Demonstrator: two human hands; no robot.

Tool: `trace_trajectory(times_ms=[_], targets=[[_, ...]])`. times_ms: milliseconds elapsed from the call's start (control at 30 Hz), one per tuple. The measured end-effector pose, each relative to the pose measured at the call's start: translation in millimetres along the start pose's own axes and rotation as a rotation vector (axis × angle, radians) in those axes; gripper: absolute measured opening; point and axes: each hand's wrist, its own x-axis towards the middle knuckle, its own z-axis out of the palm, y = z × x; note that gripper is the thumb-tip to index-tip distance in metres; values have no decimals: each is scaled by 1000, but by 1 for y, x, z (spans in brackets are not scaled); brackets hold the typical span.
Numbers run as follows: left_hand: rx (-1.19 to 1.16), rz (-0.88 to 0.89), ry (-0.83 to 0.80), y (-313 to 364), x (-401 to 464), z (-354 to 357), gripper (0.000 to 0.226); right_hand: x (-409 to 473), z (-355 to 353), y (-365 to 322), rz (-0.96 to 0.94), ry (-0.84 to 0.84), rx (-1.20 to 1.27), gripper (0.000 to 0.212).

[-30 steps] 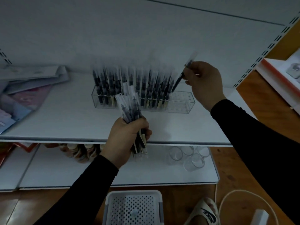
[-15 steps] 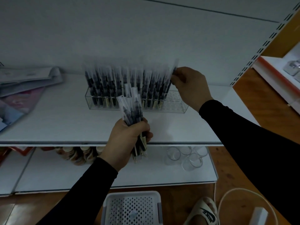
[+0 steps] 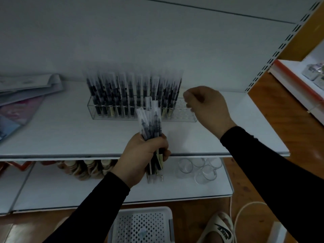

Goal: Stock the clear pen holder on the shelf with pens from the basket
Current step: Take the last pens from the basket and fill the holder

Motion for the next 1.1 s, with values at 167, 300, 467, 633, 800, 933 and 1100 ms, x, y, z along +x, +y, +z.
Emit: trace_trajectory(times_ms=[167, 300, 467, 633, 800, 933, 1100], targets=[[60, -47, -64, -4, -1, 8, 12, -41, 5, -9, 184, -327, 273, 13], [79, -77, -50, -7, 0, 13, 12, -54, 6, -5, 238, -374, 342, 10], [144, -81, -51, -12, -2, 21, 10, -58, 3, -3, 308, -347, 367, 11], [107, -77, -21, -12, -1, 23, 4, -50, -2, -1, 431, -266, 510, 3], [50, -58, 12, -9, -1, 19, 11, -31, -13, -1, 453, -169, 624, 3], [28, -38, 67, -6, 1, 15, 11, -5, -29, -8, 322, -14, 650, 4], [7, -8, 121, -4, 3, 12, 15, 24, -38, -13, 96, 140, 509, 11]])
